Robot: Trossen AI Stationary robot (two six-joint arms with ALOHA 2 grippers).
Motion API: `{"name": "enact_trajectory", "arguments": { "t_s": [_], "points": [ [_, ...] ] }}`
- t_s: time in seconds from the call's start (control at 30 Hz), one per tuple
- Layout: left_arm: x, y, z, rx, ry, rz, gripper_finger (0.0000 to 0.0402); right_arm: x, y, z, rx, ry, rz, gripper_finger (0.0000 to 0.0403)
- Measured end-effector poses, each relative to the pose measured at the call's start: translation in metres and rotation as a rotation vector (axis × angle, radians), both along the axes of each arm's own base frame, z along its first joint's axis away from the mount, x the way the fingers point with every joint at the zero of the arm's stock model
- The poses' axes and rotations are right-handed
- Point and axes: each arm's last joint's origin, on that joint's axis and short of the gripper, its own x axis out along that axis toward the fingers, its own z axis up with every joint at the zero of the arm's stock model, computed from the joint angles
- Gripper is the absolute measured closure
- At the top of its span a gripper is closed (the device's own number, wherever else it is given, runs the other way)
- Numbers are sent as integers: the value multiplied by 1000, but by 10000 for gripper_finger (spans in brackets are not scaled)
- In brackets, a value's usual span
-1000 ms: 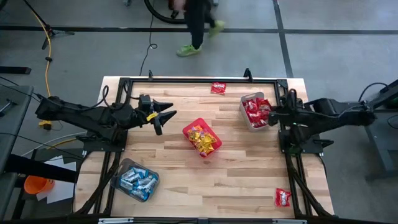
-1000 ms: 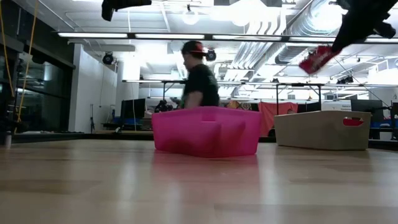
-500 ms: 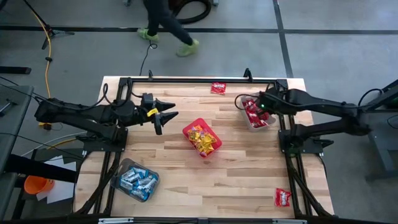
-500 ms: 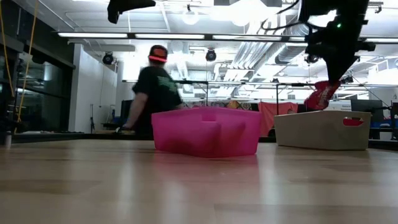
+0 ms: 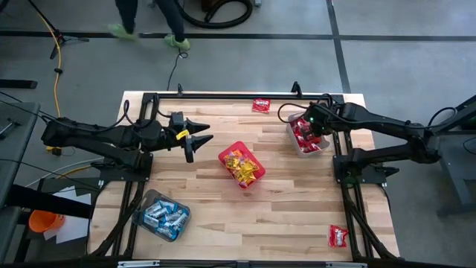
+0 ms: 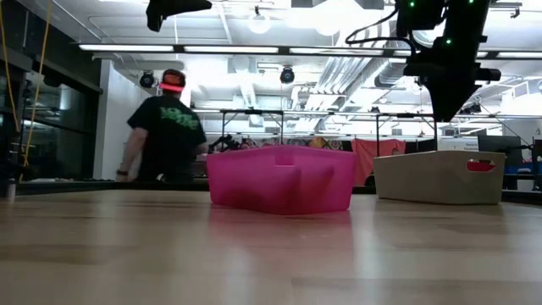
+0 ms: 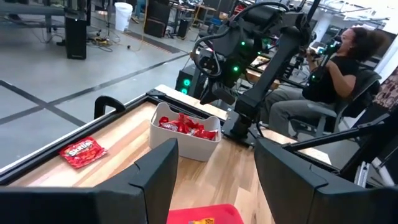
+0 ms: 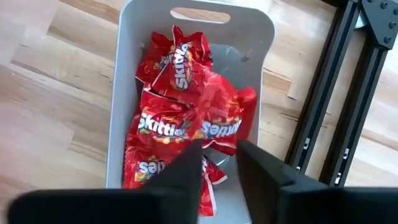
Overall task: Sort candy
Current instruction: Put the red candy into the gray bin
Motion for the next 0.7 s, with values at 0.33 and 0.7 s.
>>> {"name": "enact_trajectory", "arguments": {
  "t_s": [0.33,0.7],
  "points": [
    [0,-1,0,3,3,-29,202,3,-1,24,-36,-35,77,173],
    [0,-1,0,-96,-28,-19,202,30,-10,61,-85,-411,92,148]
  ]
}}
